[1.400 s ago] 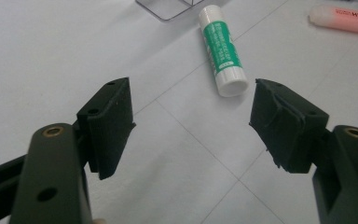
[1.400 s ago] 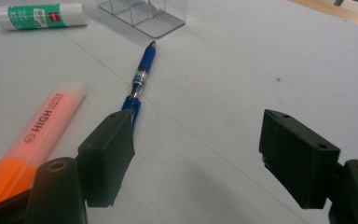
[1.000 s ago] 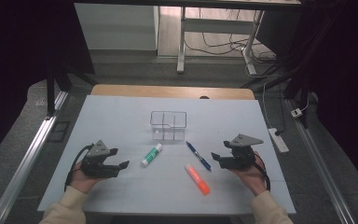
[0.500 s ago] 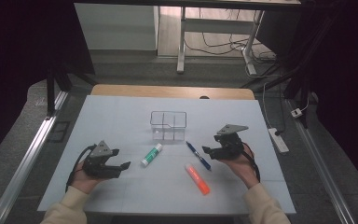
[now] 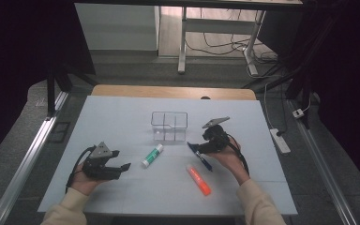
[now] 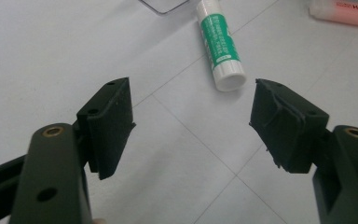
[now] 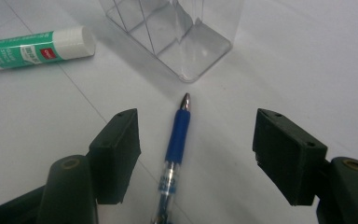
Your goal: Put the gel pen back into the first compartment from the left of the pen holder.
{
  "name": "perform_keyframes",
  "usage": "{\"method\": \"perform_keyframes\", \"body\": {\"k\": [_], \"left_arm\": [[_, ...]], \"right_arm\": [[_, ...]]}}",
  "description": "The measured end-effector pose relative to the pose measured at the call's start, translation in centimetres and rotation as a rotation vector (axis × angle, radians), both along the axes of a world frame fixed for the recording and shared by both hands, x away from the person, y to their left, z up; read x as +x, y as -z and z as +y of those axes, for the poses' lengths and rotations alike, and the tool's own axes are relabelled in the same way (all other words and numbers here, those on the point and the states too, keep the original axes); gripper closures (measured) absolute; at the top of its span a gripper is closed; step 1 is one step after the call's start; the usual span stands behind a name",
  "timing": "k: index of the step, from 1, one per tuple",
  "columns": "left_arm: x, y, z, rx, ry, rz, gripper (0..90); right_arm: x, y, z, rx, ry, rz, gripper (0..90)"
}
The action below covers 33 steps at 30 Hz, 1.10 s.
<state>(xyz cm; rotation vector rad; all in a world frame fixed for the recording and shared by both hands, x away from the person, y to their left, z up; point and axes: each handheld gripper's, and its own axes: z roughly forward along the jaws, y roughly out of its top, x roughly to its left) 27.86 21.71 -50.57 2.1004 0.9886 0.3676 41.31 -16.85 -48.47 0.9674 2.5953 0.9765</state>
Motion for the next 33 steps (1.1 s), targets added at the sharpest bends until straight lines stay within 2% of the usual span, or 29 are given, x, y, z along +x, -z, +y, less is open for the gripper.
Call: {"method": "perform_keyframes", "body": {"k": [9,20,23,28,33], "left_arm": [[0.0,0.1,-0.2,0.012,0.006,-0.005,29.7],[0.1,0.3,-0.1,0.018,0.009,0.004,29.7],[0.1,0.4,-0.1,0.024,0.011,0.010,29.7],[0.1,0.4,-0.2,0.037,0.012,0.007,29.7],[0.1,0.5,-0.2,0.049,0.013,0.007,29.7]], "right_arm": [[1.3,1.1,2.3,-0.053,-0.013,0.070,38.6],[1.7,2.2,3.4,-0.113,-0.016,0.108,51.3],[1.7,2.4,3.7,-0.137,-0.014,0.110,54.9],[1.4,2.4,4.1,-0.180,0.008,0.072,63.3],[1.2,2.3,4.2,-0.187,0.028,0.071,76.9]]}}
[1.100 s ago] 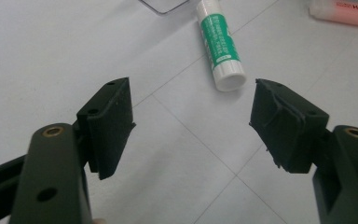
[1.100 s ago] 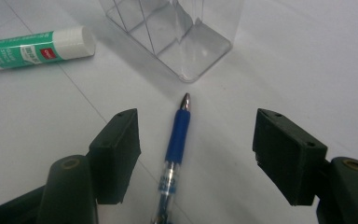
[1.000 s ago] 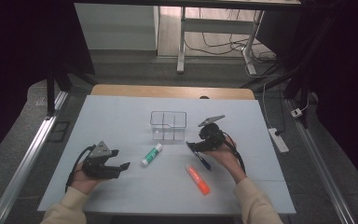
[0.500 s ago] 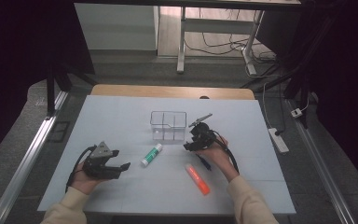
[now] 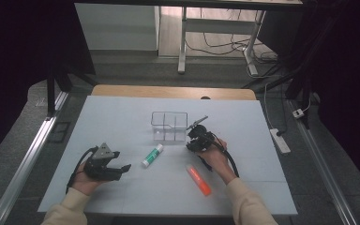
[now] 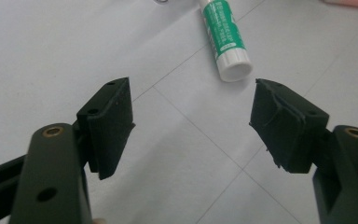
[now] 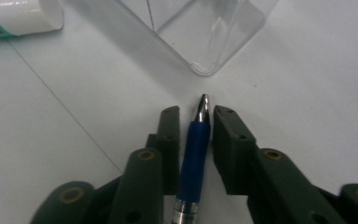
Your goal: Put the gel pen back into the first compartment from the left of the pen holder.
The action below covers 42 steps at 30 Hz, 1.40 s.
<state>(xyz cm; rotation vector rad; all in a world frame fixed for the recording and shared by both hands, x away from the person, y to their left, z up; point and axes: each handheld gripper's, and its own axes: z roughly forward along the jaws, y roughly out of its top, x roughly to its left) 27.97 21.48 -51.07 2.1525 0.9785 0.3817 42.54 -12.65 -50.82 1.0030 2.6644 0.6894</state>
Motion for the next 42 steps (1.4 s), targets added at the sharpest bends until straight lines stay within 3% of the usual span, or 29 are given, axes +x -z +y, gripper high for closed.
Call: {"method": "perform_keyframes", "body": {"k": [3,12,22,42], "left_arm": [[0.0,0.0,0.0,0.004,0.004,0.001,29.7],[0.1,0.1,0.1,0.006,-0.001,0.000,29.7],[0.0,0.1,0.2,0.007,-0.002,-0.003,29.7],[0.1,0.1,0.4,0.004,-0.006,-0.005,29.7]], "right_arm": [[0.1,0.0,-0.2,0.018,0.023,0.011,78.8],[0.0,-0.1,-0.3,0.033,0.011,0.002,80.0],[-0.3,-1.7,-1.3,0.096,-0.007,-0.053,80.2],[-0.6,-4.8,-3.9,0.257,0.028,-0.152,80.3]]}}
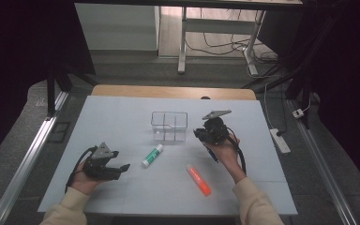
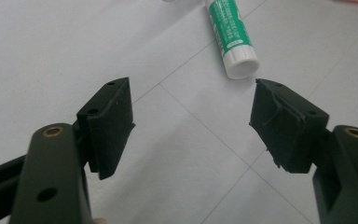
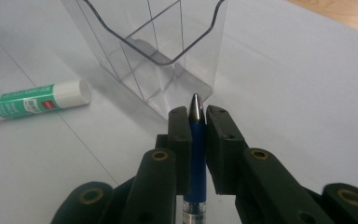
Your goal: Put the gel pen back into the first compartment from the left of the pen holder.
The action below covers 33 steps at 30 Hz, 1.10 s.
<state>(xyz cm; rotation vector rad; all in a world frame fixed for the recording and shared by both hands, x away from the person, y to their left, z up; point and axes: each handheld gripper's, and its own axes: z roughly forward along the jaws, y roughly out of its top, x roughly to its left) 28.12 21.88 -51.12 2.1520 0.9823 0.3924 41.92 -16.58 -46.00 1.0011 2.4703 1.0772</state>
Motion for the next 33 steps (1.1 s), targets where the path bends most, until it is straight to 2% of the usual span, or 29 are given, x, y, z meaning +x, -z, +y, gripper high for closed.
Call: {"method": "perform_keyframes", "body": {"k": [10,21,33], "left_arm": [[0.0,0.0,0.0,0.001,-0.003,-0.002,29.7],[0.0,-0.1,0.1,0.000,-0.006,-0.002,29.7],[0.0,-0.1,0.1,-0.002,-0.008,-0.003,29.7]], "right_arm": [[-0.3,-1.0,-0.6,0.048,-0.002,-0.027,80.2],[-0.9,-3.2,-1.9,0.174,-0.014,-0.086,80.2],[-1.4,-3.9,-1.9,0.223,-0.023,-0.138,80.2]]}}
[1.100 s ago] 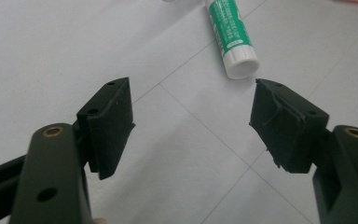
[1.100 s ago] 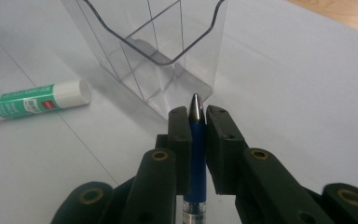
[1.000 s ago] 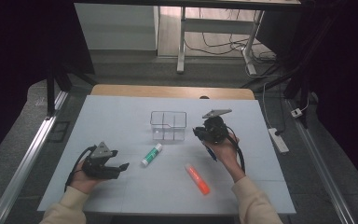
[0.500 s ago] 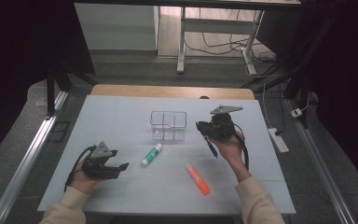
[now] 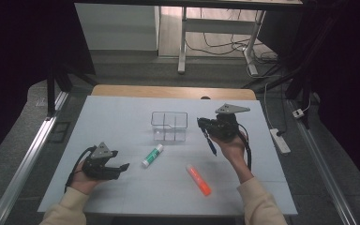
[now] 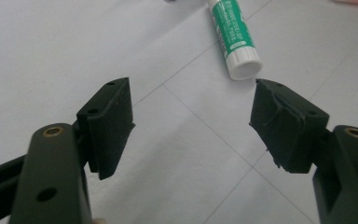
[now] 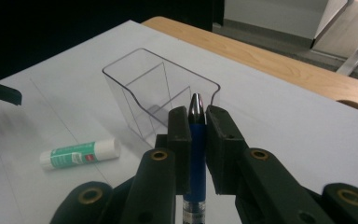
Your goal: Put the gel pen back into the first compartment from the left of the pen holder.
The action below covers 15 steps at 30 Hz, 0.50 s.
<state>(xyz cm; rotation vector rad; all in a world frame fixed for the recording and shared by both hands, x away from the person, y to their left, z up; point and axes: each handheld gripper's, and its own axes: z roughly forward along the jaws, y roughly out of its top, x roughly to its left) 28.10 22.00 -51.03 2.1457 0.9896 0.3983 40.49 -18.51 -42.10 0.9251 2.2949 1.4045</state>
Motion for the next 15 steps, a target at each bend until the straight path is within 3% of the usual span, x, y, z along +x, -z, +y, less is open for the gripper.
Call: {"method": "perform_keyframes", "body": {"k": [15], "left_arm": [[-0.1,-0.1,0.0,0.001,-0.004,-0.001,29.6]], "right_arm": [[-1.0,-0.9,1.0,0.063,-0.039,-0.056,80.1]]}}
